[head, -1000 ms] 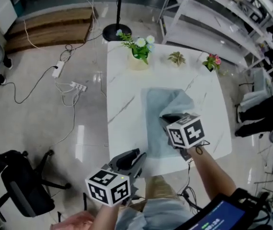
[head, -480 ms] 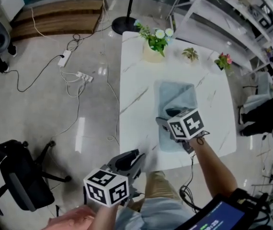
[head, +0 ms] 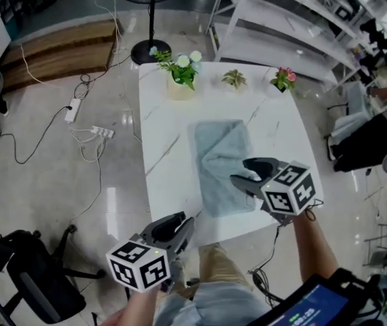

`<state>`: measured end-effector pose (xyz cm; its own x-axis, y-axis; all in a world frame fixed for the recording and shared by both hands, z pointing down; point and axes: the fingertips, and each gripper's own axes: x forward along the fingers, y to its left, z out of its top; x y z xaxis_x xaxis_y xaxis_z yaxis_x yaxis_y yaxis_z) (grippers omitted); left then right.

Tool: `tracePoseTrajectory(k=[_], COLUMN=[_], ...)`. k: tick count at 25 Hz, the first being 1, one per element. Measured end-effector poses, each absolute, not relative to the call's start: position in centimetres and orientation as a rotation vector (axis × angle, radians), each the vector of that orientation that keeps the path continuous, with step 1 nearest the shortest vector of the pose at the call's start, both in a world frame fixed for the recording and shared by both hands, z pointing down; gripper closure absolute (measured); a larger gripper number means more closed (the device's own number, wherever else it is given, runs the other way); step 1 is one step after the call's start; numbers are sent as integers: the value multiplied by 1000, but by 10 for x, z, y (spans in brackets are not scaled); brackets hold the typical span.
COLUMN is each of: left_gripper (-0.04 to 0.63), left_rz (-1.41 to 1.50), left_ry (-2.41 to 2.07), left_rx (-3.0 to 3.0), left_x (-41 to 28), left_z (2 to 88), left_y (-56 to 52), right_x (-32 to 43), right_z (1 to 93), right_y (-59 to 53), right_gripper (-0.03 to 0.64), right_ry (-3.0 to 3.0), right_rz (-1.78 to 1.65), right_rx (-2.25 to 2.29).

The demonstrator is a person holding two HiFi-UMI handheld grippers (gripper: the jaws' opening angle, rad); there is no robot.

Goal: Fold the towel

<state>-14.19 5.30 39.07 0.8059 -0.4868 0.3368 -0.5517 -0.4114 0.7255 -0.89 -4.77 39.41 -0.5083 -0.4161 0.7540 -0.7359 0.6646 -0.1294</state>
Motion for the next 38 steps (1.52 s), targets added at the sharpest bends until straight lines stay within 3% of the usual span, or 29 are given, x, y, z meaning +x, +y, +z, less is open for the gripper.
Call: tracePoseTrajectory(k=[5, 13, 14, 16, 17, 25, 38], left_gripper=[494, 494, 494, 494, 494, 494, 494], left_rz=[168, 256, 260, 262, 260, 194, 160], left_ry=[-754, -722, -715, -706, -703, -689, -697], left_rx=[2065, 2048, 2050, 2053, 2055, 2088, 2022], left_x=[-137, -120, -118, -115, -115, -120, -140], left_z=[402, 422, 423, 423, 422, 403, 432], left_y=[47, 47, 48, 49, 49, 54, 85], right_x=[53, 46, 47, 48, 46, -30, -74], right_z=[416, 457, 458, 459, 457, 419, 495], right_y=[-41, -41, -41, -39, -38, -4, 46], right_gripper=[396, 357, 392, 538, 546, 545, 543], right_ry=[-2202, -2265, -2258, -2241, -2241, -2302, -2149], right_rz=[762, 906, 892, 852, 830, 486, 358], right_rx=[912, 887, 894, 914, 921, 717, 520])
